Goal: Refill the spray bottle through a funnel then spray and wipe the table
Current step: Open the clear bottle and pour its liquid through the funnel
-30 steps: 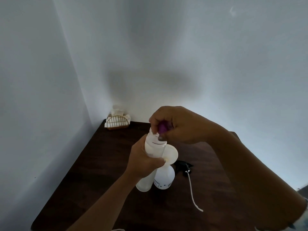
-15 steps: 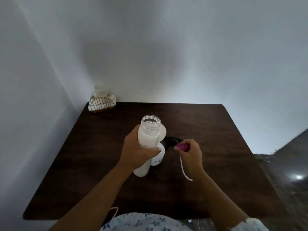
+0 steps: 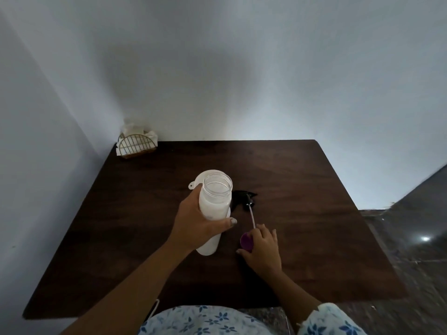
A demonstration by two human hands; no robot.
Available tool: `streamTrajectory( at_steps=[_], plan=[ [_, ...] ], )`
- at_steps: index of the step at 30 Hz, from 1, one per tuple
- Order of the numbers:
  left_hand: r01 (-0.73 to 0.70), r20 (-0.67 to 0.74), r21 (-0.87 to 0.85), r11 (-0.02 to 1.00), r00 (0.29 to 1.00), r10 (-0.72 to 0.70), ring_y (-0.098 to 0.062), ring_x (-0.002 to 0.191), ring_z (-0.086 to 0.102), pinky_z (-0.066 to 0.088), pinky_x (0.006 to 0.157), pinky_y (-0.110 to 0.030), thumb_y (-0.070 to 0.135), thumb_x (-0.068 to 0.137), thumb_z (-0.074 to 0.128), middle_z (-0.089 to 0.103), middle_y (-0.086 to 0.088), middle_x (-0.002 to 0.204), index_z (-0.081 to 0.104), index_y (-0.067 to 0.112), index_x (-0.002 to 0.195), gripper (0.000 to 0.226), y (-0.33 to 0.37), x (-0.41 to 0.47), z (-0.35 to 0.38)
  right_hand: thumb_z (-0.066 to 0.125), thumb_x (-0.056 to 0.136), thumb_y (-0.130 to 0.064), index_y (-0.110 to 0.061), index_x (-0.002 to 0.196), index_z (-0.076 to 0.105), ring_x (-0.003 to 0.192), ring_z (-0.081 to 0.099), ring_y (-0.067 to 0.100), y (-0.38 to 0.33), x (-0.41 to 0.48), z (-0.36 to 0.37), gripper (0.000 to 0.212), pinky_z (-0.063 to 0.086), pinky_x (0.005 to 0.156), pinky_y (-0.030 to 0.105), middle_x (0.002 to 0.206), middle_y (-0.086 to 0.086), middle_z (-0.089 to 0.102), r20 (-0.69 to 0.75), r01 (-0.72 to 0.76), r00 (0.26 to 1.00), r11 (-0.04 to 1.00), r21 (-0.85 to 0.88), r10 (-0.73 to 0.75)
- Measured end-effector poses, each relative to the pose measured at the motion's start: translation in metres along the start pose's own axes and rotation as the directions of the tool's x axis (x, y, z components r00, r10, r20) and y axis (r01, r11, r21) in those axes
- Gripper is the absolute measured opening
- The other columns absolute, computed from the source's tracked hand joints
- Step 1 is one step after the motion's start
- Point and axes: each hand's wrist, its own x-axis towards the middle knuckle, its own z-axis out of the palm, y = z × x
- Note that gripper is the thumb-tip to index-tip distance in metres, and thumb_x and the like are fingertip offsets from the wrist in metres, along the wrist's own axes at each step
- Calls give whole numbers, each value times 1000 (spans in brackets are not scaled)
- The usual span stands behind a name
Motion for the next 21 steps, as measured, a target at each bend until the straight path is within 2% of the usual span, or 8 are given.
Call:
streamTrajectory(
  at_steps=[2,4,5,8,11,13,17,21],
  plan=[
    [8,-4,-9,1000,1000,-8,-5,97,62,51,83,-19,9,54,88,65,3,105,56,20,108,64,1,1,0,72,69,-36,-21,106,53,136,34,17,-14,0,-14,44,12,117,42,133,-3,48,-123,110,989,973,205,-86],
    [11,-15,-16,1000,1000,-12,-4,99,61,50,84,-19,11,54,87,65,4,106,56,19,110,64,4,3,0,63,69,-27,-17,112,51,131,38,3,-38,0,-34,46,34,110,45,130,-12,48,-260,243,958,823,513,-121],
    [8,-21,-19,1000,1000,-9,-4,99,61,50,84,-18,11,55,87,65,5,107,55,20,110,64,5,5,1,61,69,-24,-17,117,48,130,40,4,-51,0,-45,51,42,103,46,130,-11,49,-310,314,940,725,613,-145],
    [-5,-31,-51,999,1000,4,0,96,62,50,79,-13,16,55,86,64,9,105,53,30,106,63,12,8,3,66,75,-27,-21,132,38,126,48,23,-87,-1,-77,63,46,98,45,132,-1,51,-374,484,874,513,708,-308],
    [-28,-34,-82,996,999,25,4,98,60,48,77,-9,25,56,84,62,16,104,51,34,106,60,18,6,8,71,76,-41,-17,139,30,125,49,28,-112,-4,-97,79,47,97,42,136,4,47,-326,485,852,384,785,-409],
    [-30,-33,-123,992,999,26,6,99,59,46,77,-7,23,58,82,61,15,105,49,34,108,61,19,7,12,78,70,-44,-23,141,28,128,46,28,-116,-4,-103,90,45,100,42,139,4,46,-298,450,872,395,801,-389],
    [29,53,-168,985,998,-20,6,98,59,49,74,-9,22,61,80,59,5,109,45,27,111,62,17,11,13,83,64,-31,-48,136,28,126,48,7,-108,4,-111,92,48,97,24,134,-23,48,-238,420,895,531,736,-378],
    [44,165,-83,996,986,-29,-14,111,54,49,90,-29,45,61,80,51,-9,123,43,25,115,69,17,14,12,77,73,-29,-42,136,29,121,51,3,-102,7,-113,80,49,91,18,131,-24,50,-237,396,913,582,710,-331]
  ],
)
